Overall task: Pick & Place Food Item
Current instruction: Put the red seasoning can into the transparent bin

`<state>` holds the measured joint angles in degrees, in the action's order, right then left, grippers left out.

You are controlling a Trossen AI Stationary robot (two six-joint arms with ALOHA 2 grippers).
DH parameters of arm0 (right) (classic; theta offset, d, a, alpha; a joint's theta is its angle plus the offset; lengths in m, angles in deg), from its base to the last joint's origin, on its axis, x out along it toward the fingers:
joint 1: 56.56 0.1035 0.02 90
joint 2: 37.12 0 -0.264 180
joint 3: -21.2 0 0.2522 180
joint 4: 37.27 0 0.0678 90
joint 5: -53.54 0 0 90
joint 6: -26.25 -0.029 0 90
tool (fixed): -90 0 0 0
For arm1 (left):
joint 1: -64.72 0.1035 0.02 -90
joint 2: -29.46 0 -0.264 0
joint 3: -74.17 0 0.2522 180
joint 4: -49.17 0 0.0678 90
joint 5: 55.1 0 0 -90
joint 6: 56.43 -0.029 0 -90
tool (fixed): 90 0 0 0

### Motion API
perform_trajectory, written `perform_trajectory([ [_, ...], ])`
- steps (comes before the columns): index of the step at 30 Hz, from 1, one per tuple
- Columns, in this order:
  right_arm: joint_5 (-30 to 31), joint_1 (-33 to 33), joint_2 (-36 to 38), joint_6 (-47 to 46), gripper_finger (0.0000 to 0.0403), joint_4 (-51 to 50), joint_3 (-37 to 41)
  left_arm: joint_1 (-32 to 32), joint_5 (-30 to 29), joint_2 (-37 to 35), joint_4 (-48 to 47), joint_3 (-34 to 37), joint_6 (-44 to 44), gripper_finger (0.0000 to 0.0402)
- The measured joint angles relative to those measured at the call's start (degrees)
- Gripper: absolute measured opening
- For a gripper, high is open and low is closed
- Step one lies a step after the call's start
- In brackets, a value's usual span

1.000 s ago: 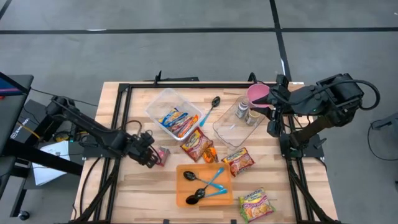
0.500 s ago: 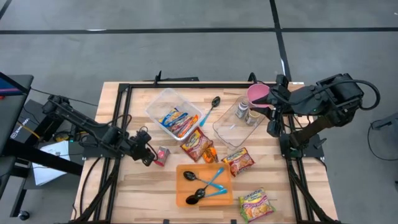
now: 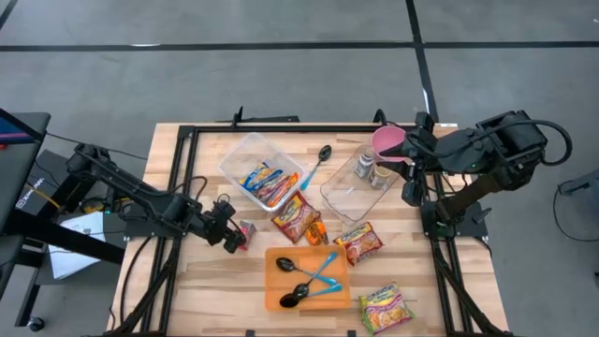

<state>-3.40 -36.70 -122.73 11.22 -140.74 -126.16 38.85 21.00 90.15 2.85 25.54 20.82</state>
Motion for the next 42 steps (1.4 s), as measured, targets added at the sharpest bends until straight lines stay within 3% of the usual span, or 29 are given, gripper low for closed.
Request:
perform_trajectory([
  [7, 0.0, 0.0, 0.0, 0.0, 0.0087, 0.0, 0.0, 2.5, -1.3, 7.3, 0.6, 0.0, 4.6, 0.0374],
  [19, 0.0, 0.0, 0.0, 0.0, 0.0087, -0.3, 0.0, 8.1, -1.9, 15.9, 4.3, 0.0, 5.6, 0.0345],
  [25, -0.1, 0.0, 0.0, 0.0, 0.0087, -0.3, 0.0, 10.1, -1.1, 17.8, 5.1, 0.0, 8.7, 0.0307],
  [33, -0.2, 0.0, 0.0, 0.1, 0.0087, -0.3, 0.0, 10.6, -0.8, 17.7, 4.2, -0.2, 10.7, 0.0188],
  [42, -0.2, 0.0, 0.0, 0.1, 0.0087, -0.3, 0.0, 10.4, 2.8, 14.7, 3.4, 0.0, 12.9, 0.0188],
])
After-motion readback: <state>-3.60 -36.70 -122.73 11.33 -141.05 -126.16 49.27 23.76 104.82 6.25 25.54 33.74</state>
